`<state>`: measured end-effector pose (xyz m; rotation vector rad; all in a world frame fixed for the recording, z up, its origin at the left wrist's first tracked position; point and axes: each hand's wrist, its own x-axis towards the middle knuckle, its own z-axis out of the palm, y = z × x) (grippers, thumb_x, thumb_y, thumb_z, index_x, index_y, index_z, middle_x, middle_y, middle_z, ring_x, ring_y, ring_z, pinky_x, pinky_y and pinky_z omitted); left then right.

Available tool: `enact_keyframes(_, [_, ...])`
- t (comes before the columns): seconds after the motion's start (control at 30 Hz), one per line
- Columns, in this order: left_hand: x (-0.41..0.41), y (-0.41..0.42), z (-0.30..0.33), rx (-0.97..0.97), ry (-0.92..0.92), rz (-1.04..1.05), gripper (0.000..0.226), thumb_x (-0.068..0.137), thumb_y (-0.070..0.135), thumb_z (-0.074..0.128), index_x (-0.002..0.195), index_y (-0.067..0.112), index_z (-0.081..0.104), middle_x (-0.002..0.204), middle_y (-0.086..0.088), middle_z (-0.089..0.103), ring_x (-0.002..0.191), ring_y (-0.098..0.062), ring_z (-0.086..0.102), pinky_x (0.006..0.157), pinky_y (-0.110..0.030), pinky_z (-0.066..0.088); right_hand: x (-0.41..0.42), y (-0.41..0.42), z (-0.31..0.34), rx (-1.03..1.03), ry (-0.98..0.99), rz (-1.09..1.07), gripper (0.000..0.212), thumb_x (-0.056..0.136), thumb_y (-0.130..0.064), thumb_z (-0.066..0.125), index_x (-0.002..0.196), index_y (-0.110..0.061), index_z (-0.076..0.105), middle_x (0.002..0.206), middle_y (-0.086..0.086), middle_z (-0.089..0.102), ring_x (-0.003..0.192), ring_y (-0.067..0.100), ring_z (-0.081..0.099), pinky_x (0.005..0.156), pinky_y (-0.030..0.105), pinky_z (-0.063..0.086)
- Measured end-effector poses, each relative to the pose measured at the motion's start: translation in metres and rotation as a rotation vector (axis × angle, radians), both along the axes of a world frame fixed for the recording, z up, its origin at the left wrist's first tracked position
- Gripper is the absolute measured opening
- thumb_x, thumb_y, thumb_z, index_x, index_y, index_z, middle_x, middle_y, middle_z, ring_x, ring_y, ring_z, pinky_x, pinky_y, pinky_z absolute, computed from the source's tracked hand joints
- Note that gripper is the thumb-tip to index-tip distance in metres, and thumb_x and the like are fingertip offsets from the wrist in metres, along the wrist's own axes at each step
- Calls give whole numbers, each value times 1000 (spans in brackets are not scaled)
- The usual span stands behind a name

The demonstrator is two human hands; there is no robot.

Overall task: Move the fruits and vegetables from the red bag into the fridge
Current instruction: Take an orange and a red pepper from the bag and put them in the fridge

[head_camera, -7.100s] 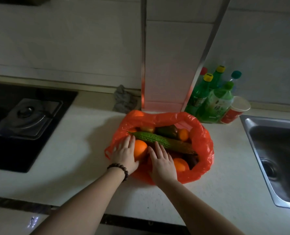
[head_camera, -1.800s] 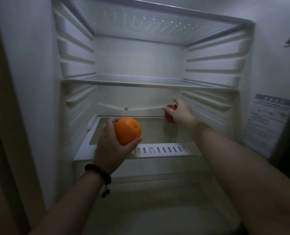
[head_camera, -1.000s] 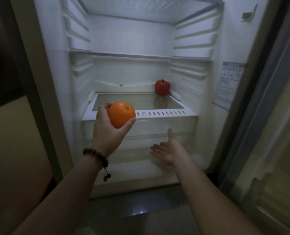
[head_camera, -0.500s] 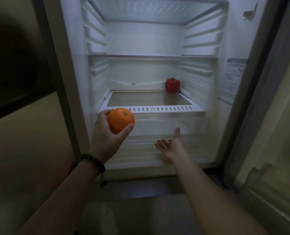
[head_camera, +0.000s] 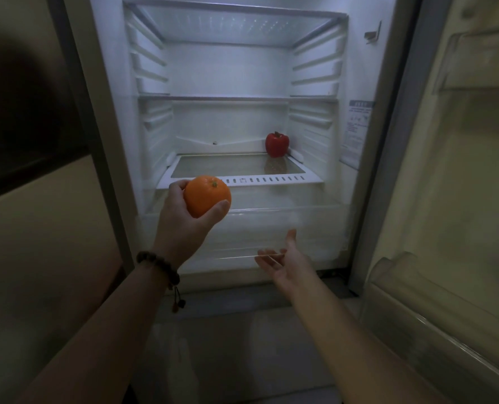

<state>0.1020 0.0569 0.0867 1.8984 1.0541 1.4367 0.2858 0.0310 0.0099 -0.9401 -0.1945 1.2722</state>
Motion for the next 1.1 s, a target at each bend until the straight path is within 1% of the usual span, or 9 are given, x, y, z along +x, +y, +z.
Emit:
enact_keyframes(0.2, [2,-11,18,-13,-5,-30,60,76,32,70,125,20,38,116,4,43,84,0,48,65,-15,39,-3,-23,3,-16,9,-12,43,90,-47,53,94,-4,45,91,21,58,83,30,62,77,42,55])
enact_keyframes(0.27, [3,-9,28,-23,15,-53,62,75,32,71,127,18,39,116,3,44,86,-3,49,67,-16,40,-6,-33,7,-90,-148,76,37,92,-40,55,93,-4,49,86,17,57,82,29,60,80,44,52])
enact_keyframes(0.37, [14,5,46,-171,84,-155,68,73,32,73,129,16,38,118,0,45,96,-13,51,69,-20,44,-10,-47,5,-127,-1066,139,24,89,-33,61,91,-10,61,84,9,62,82,23,60,76,37,53])
enact_keyframes(0.47, [34,33,61,-321,246,-258,69,74,27,76,130,14,37,120,-3,47,97,-15,52,73,-24,47,-4,-56,16,97,-1710,-315,26,86,-33,64,105,-17,59,109,4,53,97,15,49,75,14,38])
enact_keyframes(0.57, [55,67,66,-388,493,-350,71,74,31,76,132,16,38,126,-6,48,105,-19,53,86,-33,50,18,-42,31,14,-1963,-470,60,84,-47,60,135,-24,42,145,10,33,136,28,25,108,43,30])
enact_keyframes(0.67, [75,94,62,-467,674,-448,75,78,33,72,140,20,31,137,-6,41,112,-20,50,88,-32,50,32,-29,33,-208,-2050,-226,69,83,-63,48,141,-29,32,152,5,27,144,28,8,114,57,14])
enact_keyframes(0.83, [109,127,39,-354,1141,-424,76,80,49,65,143,29,26,136,-3,43,103,-15,53,89,-34,50,34,-22,21,-186,-2075,-321,60,78,-63,44,126,-27,45,135,6,46,135,30,28,106,60,30])
enact_keyframes(0.97, [138,147,15,-338,1227,-486,68,83,43,64,140,28,30,128,-3,49,94,-14,56,75,-27,50,36,-18,15,-146,-2070,-386,56,77,-60,49,122,-26,48,130,7,51,130,33,36,99,62,37])
enact_keyframes(1.1, [171,167,-16,-277,1163,-431,76,80,53,63,140,22,27,128,-5,49,106,-22,54,88,-37,49,38,-15,12,-109,-2129,-474,59,68,-55,67,117,-27,48,123,4,54,126,30,38,98,62,36])
